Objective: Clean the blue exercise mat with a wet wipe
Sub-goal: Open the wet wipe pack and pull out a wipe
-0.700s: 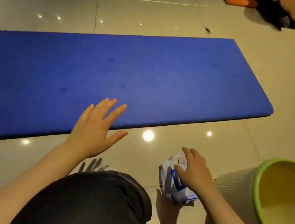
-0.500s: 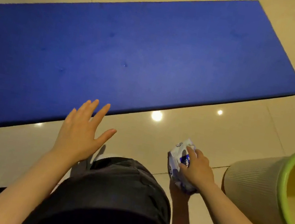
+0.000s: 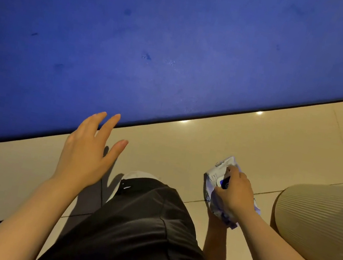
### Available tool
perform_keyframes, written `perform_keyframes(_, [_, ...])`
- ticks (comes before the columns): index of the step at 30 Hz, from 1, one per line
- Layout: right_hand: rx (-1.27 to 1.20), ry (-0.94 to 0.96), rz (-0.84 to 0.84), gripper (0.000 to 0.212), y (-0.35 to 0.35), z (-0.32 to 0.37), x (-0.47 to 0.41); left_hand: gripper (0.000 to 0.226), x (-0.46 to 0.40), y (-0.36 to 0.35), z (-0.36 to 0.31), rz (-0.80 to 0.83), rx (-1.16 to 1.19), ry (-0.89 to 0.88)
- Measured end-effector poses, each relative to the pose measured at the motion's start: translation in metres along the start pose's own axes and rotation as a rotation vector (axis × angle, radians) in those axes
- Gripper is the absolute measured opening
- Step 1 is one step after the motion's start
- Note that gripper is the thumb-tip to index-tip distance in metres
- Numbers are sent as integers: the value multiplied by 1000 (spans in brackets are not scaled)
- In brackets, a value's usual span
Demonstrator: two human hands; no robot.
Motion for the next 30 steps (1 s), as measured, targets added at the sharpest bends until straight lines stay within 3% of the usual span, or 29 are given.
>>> perform_keyframes(8, [-347,266,-192,56,80,102,45,54,-13,71,-23,-50,106,-152])
perform_keyframes(14, [-342,588,-395,63,169,221,134,37,19,173,-44,-183,522,-208])
perform_keyframes(18, [-240,852,-459,57,219,293,235,48,84,219,-51,-209,728,-285])
perform_keyframes(20, [-197,962,-455,55,226,320,289,47,125,235,-51,-261,776,-348])
perform_keyframes(25, [-108,1122,-325,60,191,365,388,54,237,282,-34,-651,519,-452])
perform_keyframes(30, [-16,1209,-144,57,128,391,436,37,285,258,11,-598,574,-362])
Point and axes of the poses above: each hand's wrist, its own x-axis away from the middle knuckle, its own y-axis out of the back of the hand, z = x × y, the point moved 10 cm from there along -x, towards the middle knuckle, and after that the axes turned 8 degrees about z, right-handed, at the moved point
